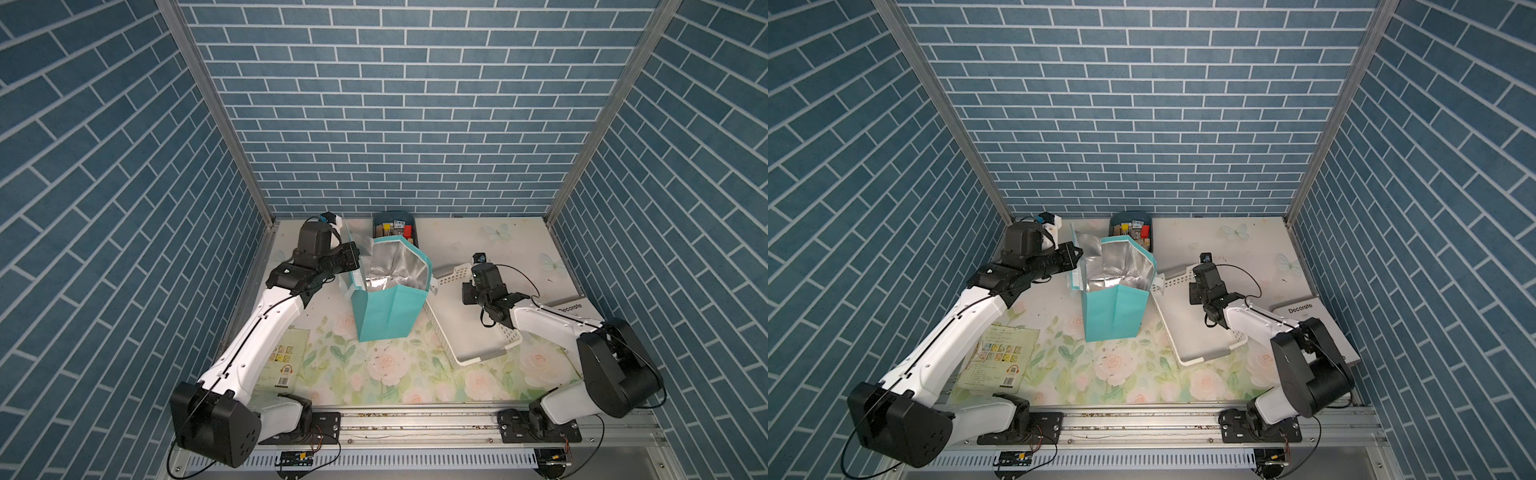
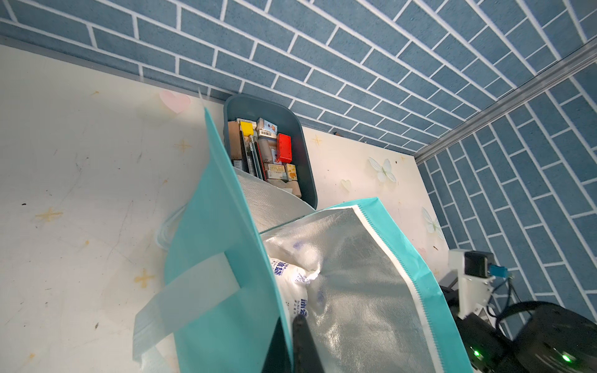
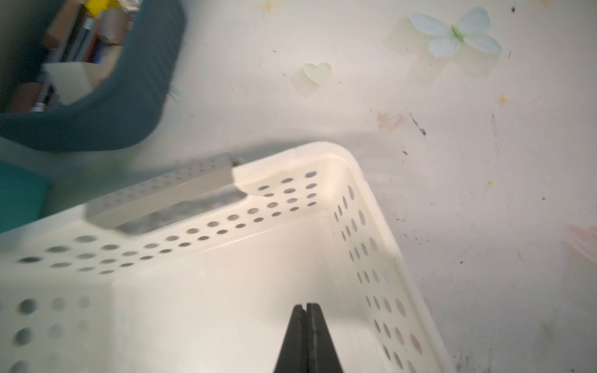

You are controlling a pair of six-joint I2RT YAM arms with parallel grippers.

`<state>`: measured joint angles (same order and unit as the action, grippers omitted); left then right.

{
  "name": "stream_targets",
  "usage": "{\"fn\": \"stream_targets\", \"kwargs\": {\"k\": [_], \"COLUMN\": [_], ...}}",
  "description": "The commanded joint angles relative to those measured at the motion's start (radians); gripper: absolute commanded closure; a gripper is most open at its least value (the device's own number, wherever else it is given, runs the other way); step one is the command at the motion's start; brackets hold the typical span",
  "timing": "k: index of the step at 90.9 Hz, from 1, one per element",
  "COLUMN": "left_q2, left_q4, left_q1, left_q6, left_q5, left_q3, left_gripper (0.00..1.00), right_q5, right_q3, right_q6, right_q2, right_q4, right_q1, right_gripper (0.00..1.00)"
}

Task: Place the ice pack in the delivery bag
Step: Adjust the bin at the center of the board.

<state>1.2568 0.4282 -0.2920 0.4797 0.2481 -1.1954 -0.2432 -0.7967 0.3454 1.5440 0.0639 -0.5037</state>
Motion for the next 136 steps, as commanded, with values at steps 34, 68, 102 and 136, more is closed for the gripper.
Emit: {"fn": "stream_targets", "kwargs": {"k": [34,68,102,136], "left_q2": [-0.012,-0.004,-0.008,-0.005], "left_q4": [-0.027,-0.032,-0.032,-0.033], "left_q1": [0.010,0.011,0.013,0.016], "left_q6": [-0.003,-0.008,-0.009,-0.011], "left_q5": [0.007,0.012,0.018,0.015], "left_q3": [0.017,0.020,0.020,0.024], "left_gripper": [1.00,1.00,1.00,1.00], "right_q5": [-0.131,-0.002,0.570,0.529], "right_q3": [-0.349,-0.669,-0.484,-0.715], "right_q6": [0.075,-0.046,-0.186,-0.529], "right_q2": [0.357,0.552,0.122,0.178], "right_q4": [-0.025,-0.078,0.038,-0.328], "right_q1": [0.150,0.273,0.210,-0.102], "right_gripper": [1.00,0.96,0.49,0.14]}}
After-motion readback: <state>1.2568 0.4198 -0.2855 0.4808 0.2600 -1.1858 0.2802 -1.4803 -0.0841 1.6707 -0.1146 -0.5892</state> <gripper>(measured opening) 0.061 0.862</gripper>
